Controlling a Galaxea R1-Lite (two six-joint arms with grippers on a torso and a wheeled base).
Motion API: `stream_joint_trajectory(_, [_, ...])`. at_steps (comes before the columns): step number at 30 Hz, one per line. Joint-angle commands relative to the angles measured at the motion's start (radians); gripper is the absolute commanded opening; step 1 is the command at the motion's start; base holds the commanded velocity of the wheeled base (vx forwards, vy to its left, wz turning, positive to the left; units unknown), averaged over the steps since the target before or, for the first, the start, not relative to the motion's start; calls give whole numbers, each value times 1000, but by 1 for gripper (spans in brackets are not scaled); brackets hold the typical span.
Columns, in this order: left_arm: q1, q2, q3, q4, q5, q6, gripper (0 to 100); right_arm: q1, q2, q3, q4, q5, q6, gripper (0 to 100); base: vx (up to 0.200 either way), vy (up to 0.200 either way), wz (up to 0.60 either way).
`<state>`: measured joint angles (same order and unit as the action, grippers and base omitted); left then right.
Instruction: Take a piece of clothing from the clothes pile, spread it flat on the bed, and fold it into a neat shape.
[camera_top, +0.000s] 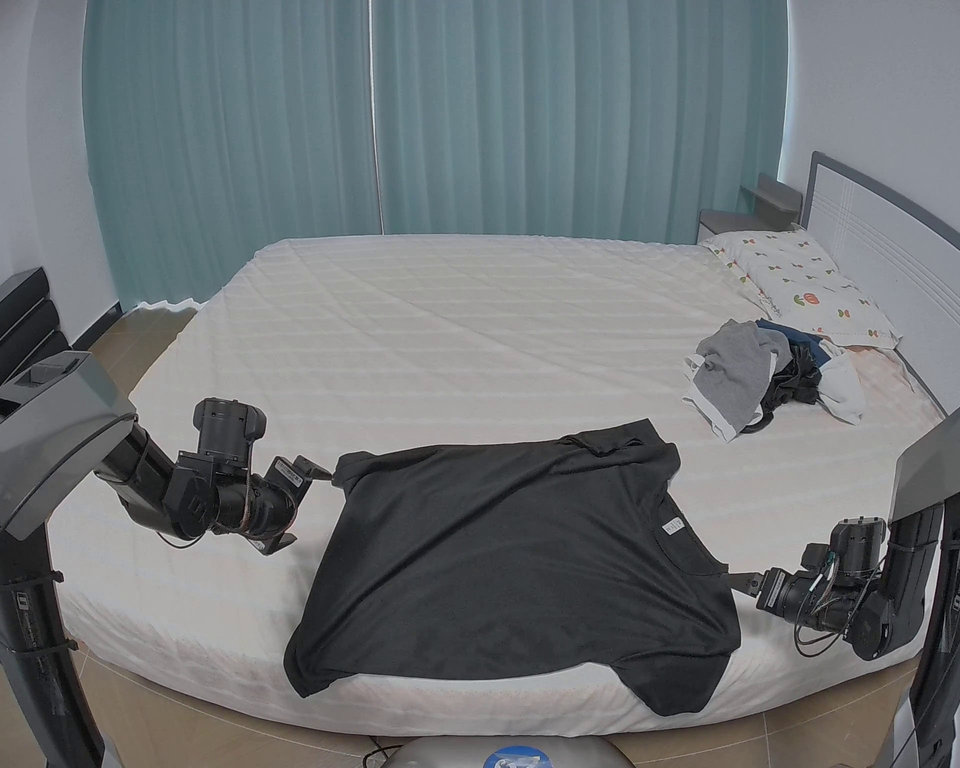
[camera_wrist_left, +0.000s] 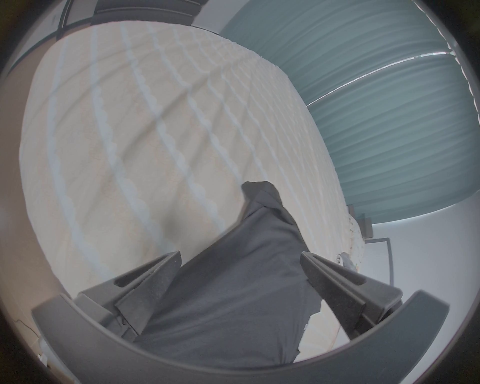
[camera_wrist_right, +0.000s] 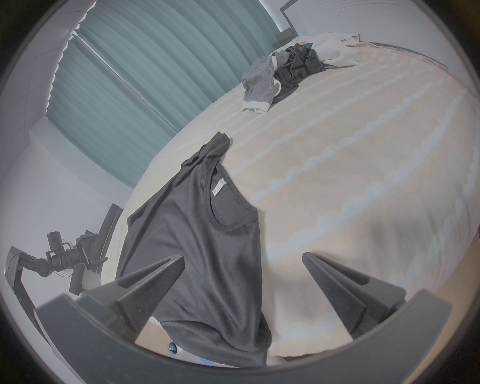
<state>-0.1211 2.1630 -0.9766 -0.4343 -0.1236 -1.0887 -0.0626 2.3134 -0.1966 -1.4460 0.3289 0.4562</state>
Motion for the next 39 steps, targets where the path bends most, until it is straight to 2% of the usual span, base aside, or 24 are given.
stream_joint_trajectory(1, [8,35,-47,9,-28,-23,100,-5,-2,-18,-1,1,2,100,200,0,0])
stream_joint_trajectory(6, [11,44,-48,3,-30,-23,100,-5,8,-23,-2,1,2,100,200,0,0])
stream_joint_trajectory(13, [6,81,-68,-3,-13,-19,100,-3,8,-21,-2,1,2,100,0,0,0])
stream_joint_trajectory(20, [-9,141,-178,3,27,-10,100,-2,11,-23,-4,4,4,100,0,0,0])
stream_joint_trajectory(23, [-22,227,-304,9,48,0,100,-5,11,-23,-4,4,4,100,0,0,0])
stream_joint_trajectory(25, [-26,245,-326,9,48,3,100,-5,11,-23,-4,4,4,100,0,0,0])
stream_joint_trajectory(28, [-35,317,-445,11,48,44,100,-11,11,-32,-4,2,6,100,0,0,0])
stream_joint_trajectory(32, [-35,347,-442,11,64,127,100,-17,12,-38,-2,2,4,100,0,0,0])
stream_joint_trajectory(34, [-32,344,-438,12,90,135,100,-17,12,-37,-2,2,4,100,0,0,0])
stream_joint_trajectory(39, [-32,348,-429,9,98,141,100,-17,14,-40,-2,2,4,100,0,0,0])
